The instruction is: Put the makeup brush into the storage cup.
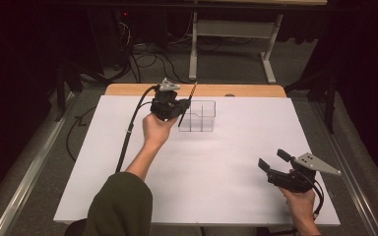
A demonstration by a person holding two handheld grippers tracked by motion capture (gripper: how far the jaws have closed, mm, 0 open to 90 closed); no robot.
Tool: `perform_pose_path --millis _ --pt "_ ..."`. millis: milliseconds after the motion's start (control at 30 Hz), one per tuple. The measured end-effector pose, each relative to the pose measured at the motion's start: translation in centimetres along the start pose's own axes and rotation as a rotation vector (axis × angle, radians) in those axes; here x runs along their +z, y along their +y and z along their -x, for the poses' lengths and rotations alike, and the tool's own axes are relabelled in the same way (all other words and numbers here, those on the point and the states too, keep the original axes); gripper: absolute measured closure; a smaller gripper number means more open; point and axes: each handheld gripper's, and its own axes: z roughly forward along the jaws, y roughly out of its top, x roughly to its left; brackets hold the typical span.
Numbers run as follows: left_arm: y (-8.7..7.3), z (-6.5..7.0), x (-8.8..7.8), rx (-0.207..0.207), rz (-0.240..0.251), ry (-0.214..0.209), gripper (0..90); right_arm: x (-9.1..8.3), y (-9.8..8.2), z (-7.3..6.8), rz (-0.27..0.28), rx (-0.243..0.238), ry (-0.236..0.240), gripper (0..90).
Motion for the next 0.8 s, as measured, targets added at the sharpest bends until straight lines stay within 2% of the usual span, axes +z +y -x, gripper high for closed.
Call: perform_pose_path --millis 433,533,800 --pt "0.4 -0.2 1.2 0.006 0.017 0.019 82.6 0.1 -0.2 -0.1 -0.014 -0.002 0.005 19.1" --pt "0.5 -0.5 1.5 -0.014 0.030 0.028 82.6 0.0 -0.2 0.1 -0.010 0.003 0.004 19.1" --pt "0.9 -0.9 1.9 -0.017 0.033 0.045 82.6 0.1 -0.3 -0.1 -0.020 -0.007 0.010 19.1"
